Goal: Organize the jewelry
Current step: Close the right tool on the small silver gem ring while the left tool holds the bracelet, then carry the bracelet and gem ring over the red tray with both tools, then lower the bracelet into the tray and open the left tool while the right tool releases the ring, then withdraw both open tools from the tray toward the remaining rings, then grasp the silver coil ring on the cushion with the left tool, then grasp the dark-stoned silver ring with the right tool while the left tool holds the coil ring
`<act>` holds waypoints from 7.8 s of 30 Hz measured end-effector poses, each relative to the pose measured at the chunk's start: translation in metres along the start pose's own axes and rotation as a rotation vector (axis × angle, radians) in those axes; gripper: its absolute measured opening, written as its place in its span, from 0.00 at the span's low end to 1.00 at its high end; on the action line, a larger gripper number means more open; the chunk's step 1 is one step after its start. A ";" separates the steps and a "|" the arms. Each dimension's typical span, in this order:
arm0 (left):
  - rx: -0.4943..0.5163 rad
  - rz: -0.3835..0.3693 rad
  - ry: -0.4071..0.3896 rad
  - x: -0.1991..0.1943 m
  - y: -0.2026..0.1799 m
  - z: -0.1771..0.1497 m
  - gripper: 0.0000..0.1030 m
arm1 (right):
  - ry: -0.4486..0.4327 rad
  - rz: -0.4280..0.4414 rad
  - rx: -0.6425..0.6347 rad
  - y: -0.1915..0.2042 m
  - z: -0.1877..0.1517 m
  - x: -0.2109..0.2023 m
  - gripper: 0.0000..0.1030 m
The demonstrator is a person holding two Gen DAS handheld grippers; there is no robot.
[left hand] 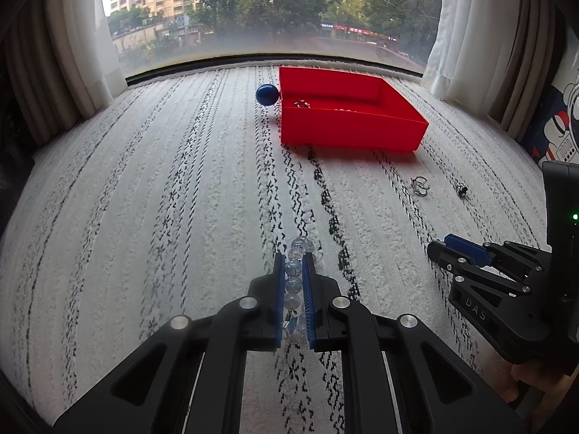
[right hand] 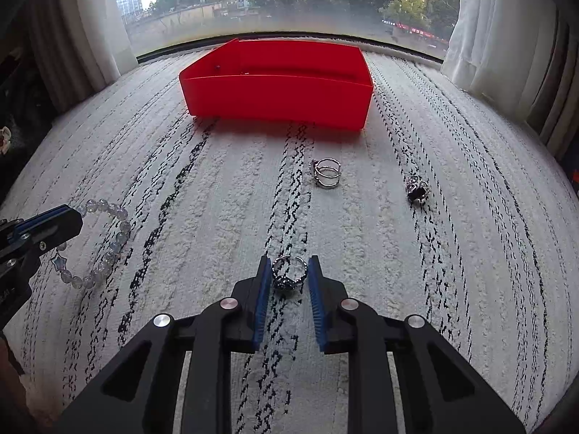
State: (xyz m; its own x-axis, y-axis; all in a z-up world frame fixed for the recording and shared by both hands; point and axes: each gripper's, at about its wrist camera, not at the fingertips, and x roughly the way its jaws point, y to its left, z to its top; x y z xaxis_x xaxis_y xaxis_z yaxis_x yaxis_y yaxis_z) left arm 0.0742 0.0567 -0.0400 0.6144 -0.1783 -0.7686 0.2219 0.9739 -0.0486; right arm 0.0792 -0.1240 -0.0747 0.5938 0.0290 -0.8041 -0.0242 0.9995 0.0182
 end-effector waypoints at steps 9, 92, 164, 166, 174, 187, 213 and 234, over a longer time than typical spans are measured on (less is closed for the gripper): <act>0.001 -0.001 -0.003 -0.003 -0.001 0.001 0.09 | -0.007 0.022 0.010 0.000 0.001 -0.008 0.20; 0.135 0.016 0.125 0.163 -0.031 0.219 0.09 | 0.186 0.088 0.062 -0.052 0.224 0.124 0.20; -0.065 -0.096 -0.039 -0.013 -0.059 0.023 0.85 | -0.099 0.066 0.175 -0.096 -0.033 -0.061 0.81; -0.046 -0.112 -0.039 -0.001 -0.071 0.032 0.85 | -0.103 0.065 0.178 -0.098 -0.033 -0.061 0.81; 0.026 -0.053 -0.024 0.057 -0.113 0.065 0.85 | -0.112 0.048 0.173 -0.103 -0.034 -0.061 0.81; 0.031 -0.035 0.029 0.110 -0.137 0.070 0.83 | -0.124 0.077 0.186 -0.106 -0.035 -0.064 0.81; 0.019 0.018 0.024 0.115 -0.129 0.071 0.22 | -0.108 0.075 0.176 -0.103 -0.035 -0.060 0.81; 0.027 -0.008 -0.014 0.050 -0.104 0.068 0.22 | -0.107 0.068 0.182 -0.103 -0.033 -0.059 0.81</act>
State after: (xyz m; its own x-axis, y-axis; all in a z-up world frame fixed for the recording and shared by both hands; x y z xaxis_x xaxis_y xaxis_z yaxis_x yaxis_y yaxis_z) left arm 0.1326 -0.0635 -0.0300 0.6231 -0.1886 -0.7590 0.2477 0.9681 -0.0372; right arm 0.0199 -0.2286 -0.0492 0.6782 0.0870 -0.7297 0.0727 0.9802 0.1844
